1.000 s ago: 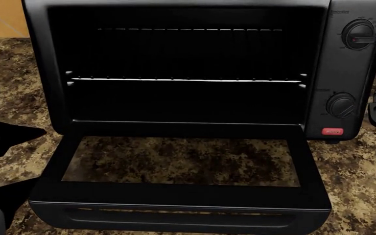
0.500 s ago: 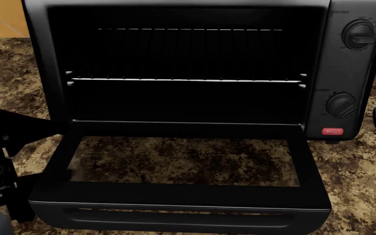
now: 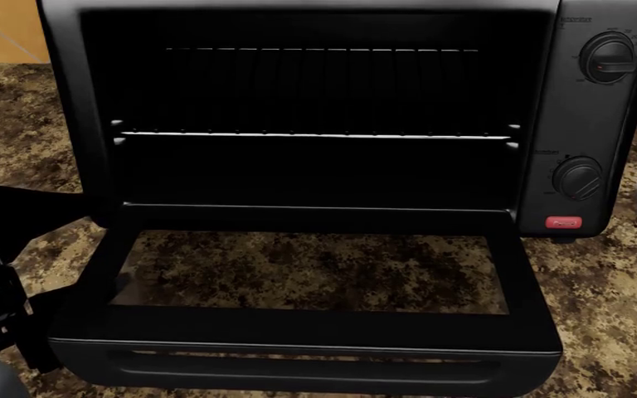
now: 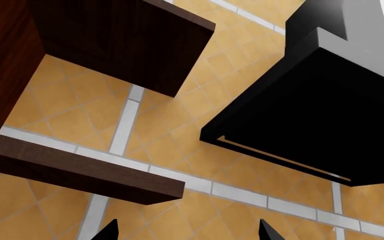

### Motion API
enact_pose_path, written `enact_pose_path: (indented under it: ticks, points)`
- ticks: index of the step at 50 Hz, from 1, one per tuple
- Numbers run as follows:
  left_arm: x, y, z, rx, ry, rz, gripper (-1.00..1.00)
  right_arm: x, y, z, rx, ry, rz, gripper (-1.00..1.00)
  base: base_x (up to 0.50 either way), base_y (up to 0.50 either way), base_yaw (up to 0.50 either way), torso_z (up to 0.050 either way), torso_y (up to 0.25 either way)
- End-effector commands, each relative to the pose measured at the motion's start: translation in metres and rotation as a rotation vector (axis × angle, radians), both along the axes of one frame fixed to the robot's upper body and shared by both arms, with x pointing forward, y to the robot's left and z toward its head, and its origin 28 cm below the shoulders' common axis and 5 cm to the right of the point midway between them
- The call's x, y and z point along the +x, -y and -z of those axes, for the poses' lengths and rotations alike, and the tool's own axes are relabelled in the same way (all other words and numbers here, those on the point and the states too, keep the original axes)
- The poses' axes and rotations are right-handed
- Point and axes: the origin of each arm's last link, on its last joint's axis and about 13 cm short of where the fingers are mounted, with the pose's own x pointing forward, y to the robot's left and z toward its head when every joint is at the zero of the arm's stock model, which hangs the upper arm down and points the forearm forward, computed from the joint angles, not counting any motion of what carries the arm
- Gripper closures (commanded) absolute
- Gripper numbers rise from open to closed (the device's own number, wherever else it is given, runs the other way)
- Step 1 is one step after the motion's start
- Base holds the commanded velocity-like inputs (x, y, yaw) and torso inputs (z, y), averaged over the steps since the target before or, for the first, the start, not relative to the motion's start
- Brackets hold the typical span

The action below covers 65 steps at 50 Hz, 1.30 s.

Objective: Close the toaster oven door.

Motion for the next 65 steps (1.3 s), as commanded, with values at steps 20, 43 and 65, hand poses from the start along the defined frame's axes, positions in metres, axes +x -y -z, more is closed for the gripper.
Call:
enact_pose_path:
  ticks: [20,43,65]
  points:
    - [-0.001,0.016,-0.082,-0.425,0.208,0.080,-1.00,-0.002,0.000,-0.002,0.001,0.006,0.001,-1.00,0.00,0.00,0.00,0.001,0.004]
    - [0.001,0.022,-0.085,-0.537,0.207,0.050,-1.00,-0.002,0.000,-0.002,0.004,0.010,0.001,-1.00,0.00,0.00,0.00,0.001,0.003]
    - [-0.045,0.089,-0.006,-0.942,-0.129,-0.239,-1.00,-0.005,0.004,0.002,0.021,0.018,0.005,-1.00,0.00,0.00,0.00,0.000,0.003]
